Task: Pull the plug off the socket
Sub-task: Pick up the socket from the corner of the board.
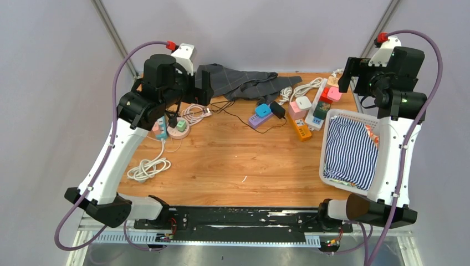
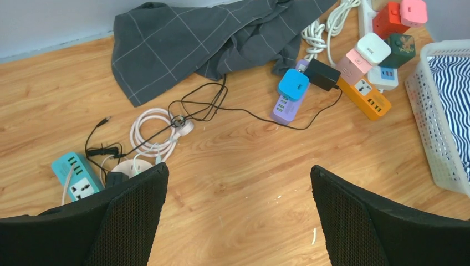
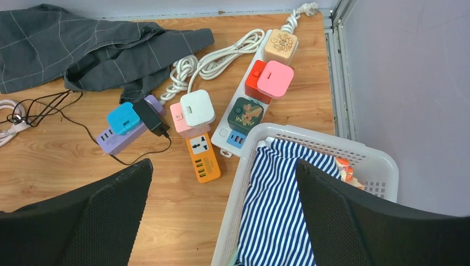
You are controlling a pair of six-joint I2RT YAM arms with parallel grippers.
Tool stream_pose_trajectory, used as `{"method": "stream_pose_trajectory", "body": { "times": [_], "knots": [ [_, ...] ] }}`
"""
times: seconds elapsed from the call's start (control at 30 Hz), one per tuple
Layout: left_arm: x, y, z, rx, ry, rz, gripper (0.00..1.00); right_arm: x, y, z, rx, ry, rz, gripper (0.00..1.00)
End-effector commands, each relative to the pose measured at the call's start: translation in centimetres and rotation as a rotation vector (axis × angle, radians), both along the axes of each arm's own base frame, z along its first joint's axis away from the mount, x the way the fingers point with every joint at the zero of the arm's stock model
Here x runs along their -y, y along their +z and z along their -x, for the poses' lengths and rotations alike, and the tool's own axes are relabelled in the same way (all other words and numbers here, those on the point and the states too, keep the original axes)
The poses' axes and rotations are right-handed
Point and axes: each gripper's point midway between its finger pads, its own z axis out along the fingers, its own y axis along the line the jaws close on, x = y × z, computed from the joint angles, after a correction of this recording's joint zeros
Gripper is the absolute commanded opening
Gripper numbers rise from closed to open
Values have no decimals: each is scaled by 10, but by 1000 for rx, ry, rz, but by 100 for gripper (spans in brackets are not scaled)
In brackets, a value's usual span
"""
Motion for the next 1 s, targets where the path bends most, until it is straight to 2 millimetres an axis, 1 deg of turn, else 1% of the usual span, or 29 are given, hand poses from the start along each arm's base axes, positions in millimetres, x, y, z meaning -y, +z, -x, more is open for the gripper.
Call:
{"method": "stream_pose_trajectory", "body": {
  "times": [0.0, 0.13, 0.2, 0.33, 0.37, 0.43, 0.5, 0.53, 0.6, 0.7, 0.8, 0.87, 0.9, 0.97],
  "knots": [
    [-1, -9, 0, -33, 17, -14, 100, 5, 2, 2, -8, -37, -19, 100],
    [1, -22, -3, -70, 28, -14, 100, 1, -2, -2, -17, -9, -35, 100],
    [1, -27, -4, -80, 28, -22, 100, -6, -7, -3, -22, 34, -45, 100],
    [-1, -39, -2, -104, 33, -36, 100, -35, -10, -5, 24, 224, -57, 100],
    [-1, -42, -2, -108, 34, -37, 100, -45, -15, -5, 40, 296, -47, 100],
    [-2, -47, 1, -113, 36, -36, 100, -73, -19, 3, 87, 494, -3, 100],
    [-4, -49, 3, -98, 35, -30, 100, -101, -29, 15, 111, 669, 41, 100],
    [-4, -45, 2, -62, 37, -16, 100, -112, -34, 22, 115, 735, 65, 100],
    [-10, -49, 3, 4, 61, 12, 100, -138, -49, 40, 120, 918, 93, 100],
    [-25, -57, 10, 98, 94, 154, 100, -171, -71, 59, 96, 1092, 141, 100],
    [-57, -75, 17, 120, 184, 273, 100, -192, -91, 69, 68, 1207, 169, 100],
    [-79, -91, 21, 119, 257, 266, 100, -202, -103, 71, 53, 1262, 182, 100],
    [-88, -102, 23, 105, 286, 249, 100, -207, -108, 72, 46, 1284, 183, 100],
    [-104, -118, 26, 70, 335, 218, 100, -215, -118, 70, 30, 1321, 179, 100]
  ]
}}
